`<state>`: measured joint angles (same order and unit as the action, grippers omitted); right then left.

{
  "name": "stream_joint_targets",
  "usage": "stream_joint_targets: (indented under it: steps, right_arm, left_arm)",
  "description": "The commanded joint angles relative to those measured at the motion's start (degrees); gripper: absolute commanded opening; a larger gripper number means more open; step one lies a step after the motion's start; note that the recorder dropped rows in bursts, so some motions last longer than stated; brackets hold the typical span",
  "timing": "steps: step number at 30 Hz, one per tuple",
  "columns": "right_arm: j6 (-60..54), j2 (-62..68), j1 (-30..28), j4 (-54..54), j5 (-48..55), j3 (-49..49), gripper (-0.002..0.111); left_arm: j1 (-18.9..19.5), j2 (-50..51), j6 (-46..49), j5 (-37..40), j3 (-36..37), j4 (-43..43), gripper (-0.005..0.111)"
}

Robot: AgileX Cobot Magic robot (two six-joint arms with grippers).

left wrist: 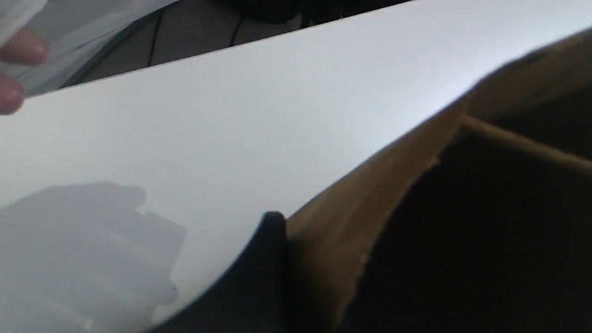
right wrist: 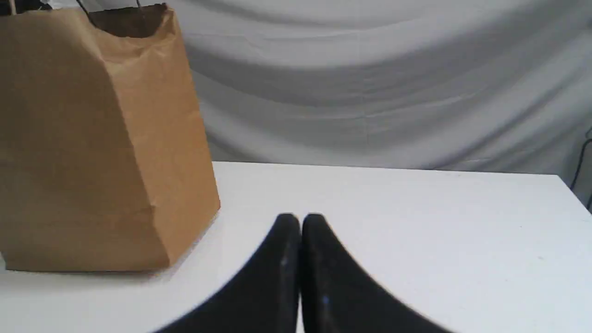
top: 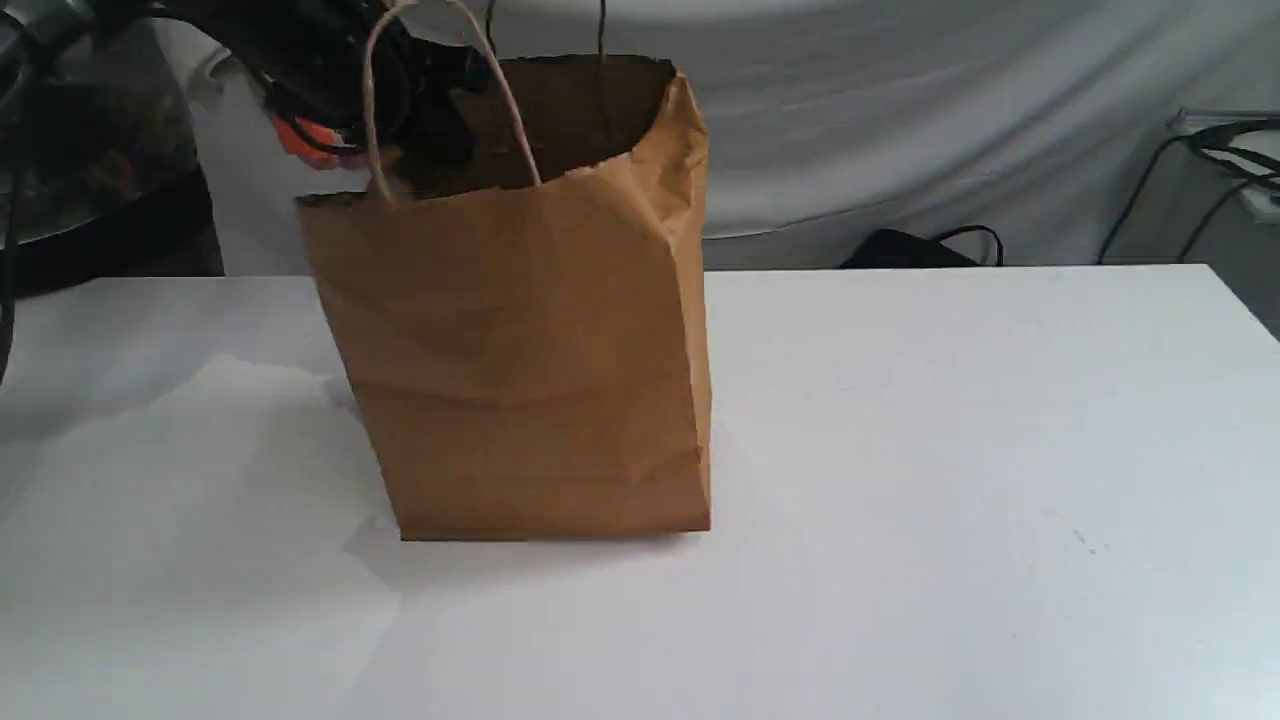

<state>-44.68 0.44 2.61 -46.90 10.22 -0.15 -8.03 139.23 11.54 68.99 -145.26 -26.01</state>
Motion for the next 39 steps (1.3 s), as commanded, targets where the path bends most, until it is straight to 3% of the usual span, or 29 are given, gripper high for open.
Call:
stream_joint_targets:
  steps: [1,16,29,33,39]
  right_arm:
    - [0.0,-0.1,0.2,-0.4,-0.5,0.2,0.0]
    - [-1.0,-0.1,0.2,0.9,-1.3,0.2,0.0]
    - [4.8,-0.1,0.2,-13.9,-22.2,0.2,0.0]
    - [16.2,-0.1,0.2,-5.5,-23.0,0.2,0.0]
    - [49.8,-0.1,0.2,30.1,-31.7,0.2,0.0]
  left_arm:
    - [0.1,0.0,-1.6,-0.2,-0.1,-0.5,0.0]
    - [0.1,0.0,-4.0,-0.2,-0.1,-0.2,0.0]
    - [0.1,0.0,-4.0,1.0,-0.1,7.8,0.0]
    - [0.1,0.0,-3.0,1.0,-0.1,7.3,0.0]
    - [0.1,0.0,1.3,1.0,-0.1,3.3,0.0]
